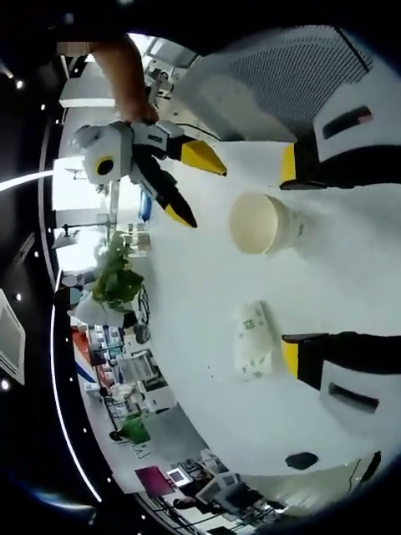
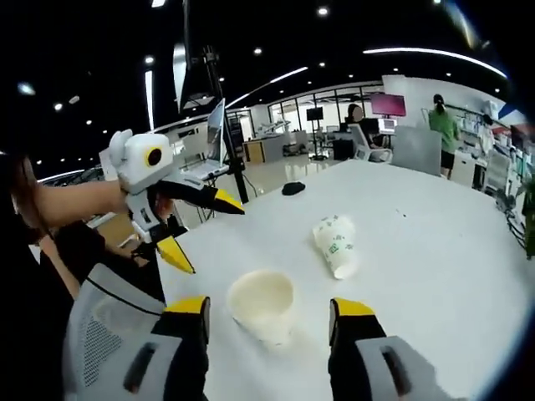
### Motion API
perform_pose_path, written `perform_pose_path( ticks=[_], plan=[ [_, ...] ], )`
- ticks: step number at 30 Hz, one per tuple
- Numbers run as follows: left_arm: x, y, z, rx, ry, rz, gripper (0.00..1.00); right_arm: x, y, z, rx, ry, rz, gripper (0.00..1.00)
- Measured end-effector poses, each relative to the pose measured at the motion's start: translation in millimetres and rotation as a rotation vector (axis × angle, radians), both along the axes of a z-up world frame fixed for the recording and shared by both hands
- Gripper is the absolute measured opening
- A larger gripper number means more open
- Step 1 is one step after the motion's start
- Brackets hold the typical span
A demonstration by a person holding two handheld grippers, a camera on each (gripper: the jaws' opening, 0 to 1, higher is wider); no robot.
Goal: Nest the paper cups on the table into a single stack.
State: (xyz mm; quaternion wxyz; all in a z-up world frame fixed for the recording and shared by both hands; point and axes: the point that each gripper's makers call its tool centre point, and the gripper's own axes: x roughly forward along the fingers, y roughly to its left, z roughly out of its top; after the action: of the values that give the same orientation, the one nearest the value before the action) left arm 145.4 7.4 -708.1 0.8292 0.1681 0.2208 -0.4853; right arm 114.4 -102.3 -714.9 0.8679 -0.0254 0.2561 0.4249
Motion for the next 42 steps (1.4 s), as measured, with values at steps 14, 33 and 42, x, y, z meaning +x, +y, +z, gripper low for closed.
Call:
perform_pose_path(
  ticks=[14,33,42],
  plan=[
    [51.8,-14.8,-11.3,0.095,-0.06,-0.134,0.66,-13.4,-34.1,-10.9,0.017,-0.011,-0.092,0.8],
    [109.6,-36.8,-43.7,0.201,-0.085,-0.277,0.63,-21.8,-49.1,-27.4,0.004,-0.025,-0.165,1.0],
    [138.5,-28.4,-66.3,0.248,-0.031,-0.223,0.54,-22.9,-52.1,-36.7,0.014,0.014,-0.204,0.98]
  ],
)
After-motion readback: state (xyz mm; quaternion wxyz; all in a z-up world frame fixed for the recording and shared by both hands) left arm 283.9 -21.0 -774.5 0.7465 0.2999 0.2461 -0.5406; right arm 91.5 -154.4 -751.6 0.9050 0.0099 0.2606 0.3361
